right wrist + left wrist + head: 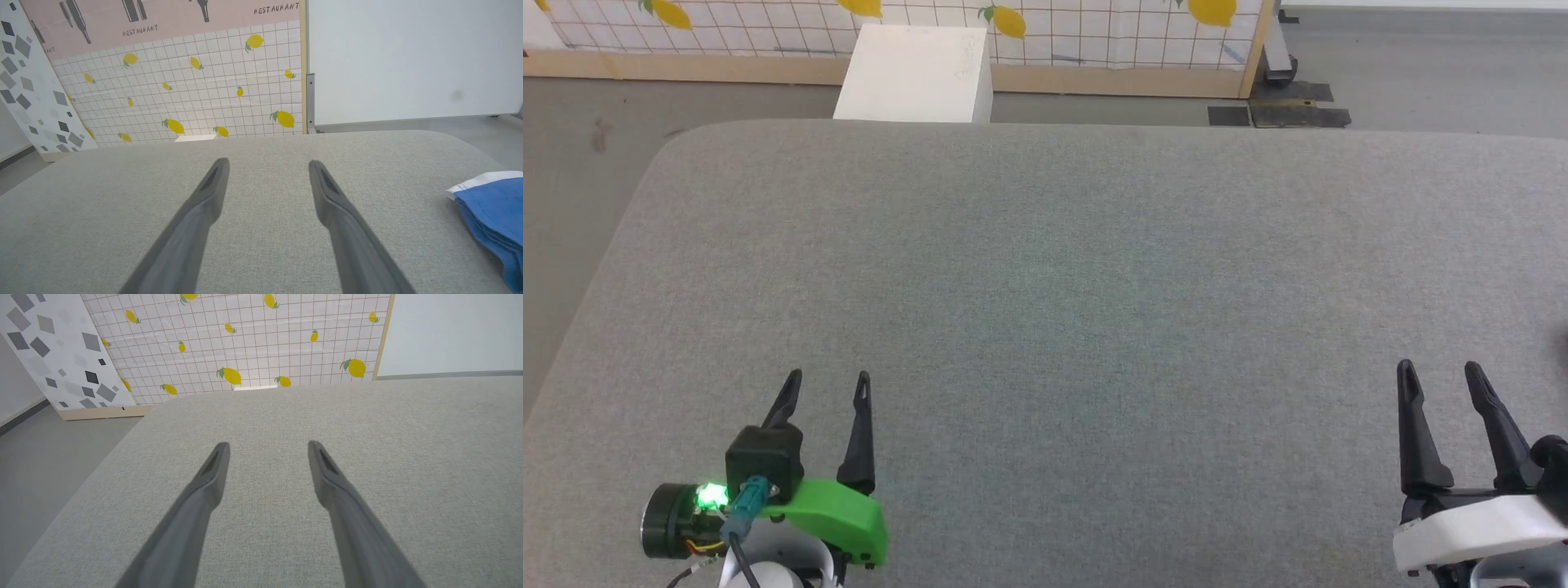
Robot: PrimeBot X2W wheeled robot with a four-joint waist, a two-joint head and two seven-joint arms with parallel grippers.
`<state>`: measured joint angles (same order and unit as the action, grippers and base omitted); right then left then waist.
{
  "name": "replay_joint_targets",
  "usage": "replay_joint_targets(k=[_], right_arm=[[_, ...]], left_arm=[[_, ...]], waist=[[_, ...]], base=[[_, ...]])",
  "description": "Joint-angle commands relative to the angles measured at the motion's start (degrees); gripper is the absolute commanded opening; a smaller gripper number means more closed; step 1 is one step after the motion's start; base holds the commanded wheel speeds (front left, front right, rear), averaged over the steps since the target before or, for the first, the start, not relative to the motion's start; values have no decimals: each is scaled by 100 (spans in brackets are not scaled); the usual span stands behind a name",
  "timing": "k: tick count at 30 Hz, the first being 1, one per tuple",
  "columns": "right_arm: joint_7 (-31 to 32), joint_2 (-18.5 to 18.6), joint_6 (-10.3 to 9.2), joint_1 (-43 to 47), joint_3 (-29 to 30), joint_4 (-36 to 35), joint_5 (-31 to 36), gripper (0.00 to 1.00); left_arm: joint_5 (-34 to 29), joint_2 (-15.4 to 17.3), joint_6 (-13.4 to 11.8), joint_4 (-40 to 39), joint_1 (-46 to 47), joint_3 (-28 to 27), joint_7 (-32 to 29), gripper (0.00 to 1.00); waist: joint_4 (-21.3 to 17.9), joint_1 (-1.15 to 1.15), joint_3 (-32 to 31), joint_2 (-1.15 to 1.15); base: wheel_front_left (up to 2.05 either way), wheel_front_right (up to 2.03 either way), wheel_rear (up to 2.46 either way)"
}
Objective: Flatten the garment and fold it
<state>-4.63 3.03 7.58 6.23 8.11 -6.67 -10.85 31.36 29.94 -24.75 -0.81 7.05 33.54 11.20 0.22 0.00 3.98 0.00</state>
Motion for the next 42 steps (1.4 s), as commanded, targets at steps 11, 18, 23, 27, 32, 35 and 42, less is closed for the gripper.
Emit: replay_joint_targets(k=[11, 18, 23, 27, 32, 35, 42], right_arm=[[5, -14, -9, 150, -187, -129, 191, 100], [17, 2, 0, 91, -189, -91, 174, 0], [28, 3, 0, 73, -204, -70, 197, 0], [42, 2, 0, 50, -224, -47, 226, 0], [60, 2, -1, 21, -249, -16, 263, 0], [70, 1, -1, 5, -263, 1, 283, 0], [95, 0, -2, -35, -298, 43, 334, 0]], left_arm=[[43, -25, -25, 54, 1, 20, 45, 100], [-3, -13, 1, 12, 4, 13, 47, 0], [-83, -82, 64, 14, -15, -70, 17, 0], [-181, -167, 142, 16, -37, -176, -20, 0], [-308, -275, 242, 19, -66, -312, -67, 0], [-379, -337, 298, 20, -82, -389, -93, 0], [-554, -487, 436, 24, -121, -577, -158, 0]], waist=[[77, 0, 27, 0], [79, 0, 24, 0], [77, 0, 12, 0], [74, 0, -1, 0], [69, 0, -18, 0], [67, 0, -28, 0], [61, 0, -51, 0]], base=[[0, 0, 0], [0, 0, 0], [0, 0, 0], [0, 0, 0], [0, 0, 0], [0, 0, 0], [0, 0, 0]])
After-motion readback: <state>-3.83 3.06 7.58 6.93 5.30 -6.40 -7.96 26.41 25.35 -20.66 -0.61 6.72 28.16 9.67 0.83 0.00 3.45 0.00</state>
